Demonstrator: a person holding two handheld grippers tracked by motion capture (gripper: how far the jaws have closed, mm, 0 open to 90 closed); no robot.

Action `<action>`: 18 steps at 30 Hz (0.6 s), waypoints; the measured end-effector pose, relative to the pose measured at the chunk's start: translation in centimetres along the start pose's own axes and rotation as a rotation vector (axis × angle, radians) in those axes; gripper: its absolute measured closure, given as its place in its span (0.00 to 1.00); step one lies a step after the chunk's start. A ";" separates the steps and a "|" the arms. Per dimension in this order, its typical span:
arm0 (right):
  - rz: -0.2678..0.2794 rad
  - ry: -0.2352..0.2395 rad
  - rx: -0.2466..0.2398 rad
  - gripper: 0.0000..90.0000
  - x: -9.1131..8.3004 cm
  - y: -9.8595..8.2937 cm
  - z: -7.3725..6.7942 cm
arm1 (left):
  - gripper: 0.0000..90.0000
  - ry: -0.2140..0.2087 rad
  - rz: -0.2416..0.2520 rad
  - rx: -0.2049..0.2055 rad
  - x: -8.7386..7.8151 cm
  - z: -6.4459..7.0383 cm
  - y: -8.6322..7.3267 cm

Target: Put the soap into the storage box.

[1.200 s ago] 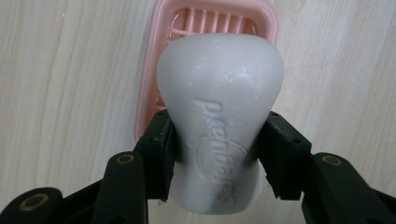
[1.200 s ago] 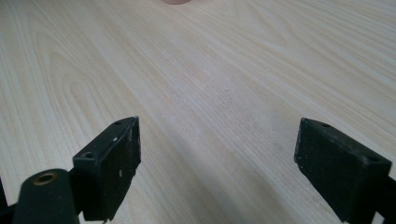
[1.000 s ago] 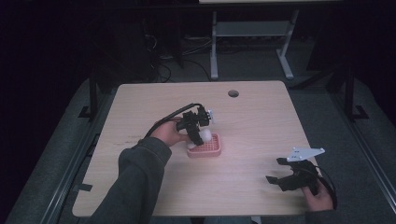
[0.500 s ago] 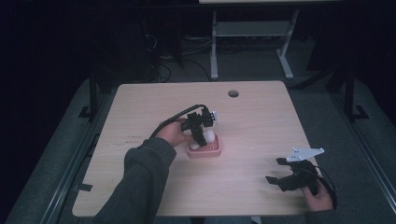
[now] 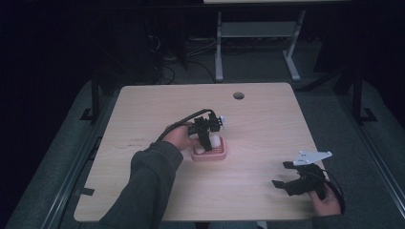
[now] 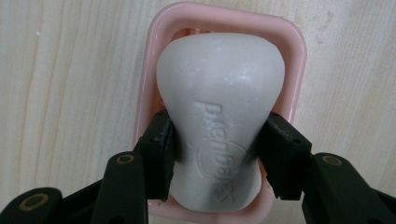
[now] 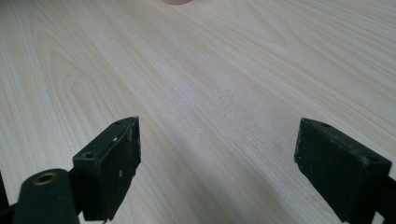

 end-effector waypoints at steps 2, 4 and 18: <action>-0.001 0.000 0.002 0.16 0.0 0.0 0.0 | 0.55 0.000 -0.002 -0.003 0.1 0.0 0.1; -0.002 0.001 0.001 0.16 0.0 0.0 0.0 | 0.55 -0.004 0.000 -0.004 0.2 0.0 0.2; -0.001 0.001 0.000 0.16 0.0 0.0 0.0 | 0.55 -0.003 -0.007 0.002 0.6 0.2 0.5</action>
Point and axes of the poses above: each handheld gripper's, and its own axes: x roughly forward along the jaws, y roughly out of its top, z roughly to its right, the point moved 1 cm from there along x, roughly forward along the jaws, and after that the axes turned 8 degrees about y, right-handed, at the moved point
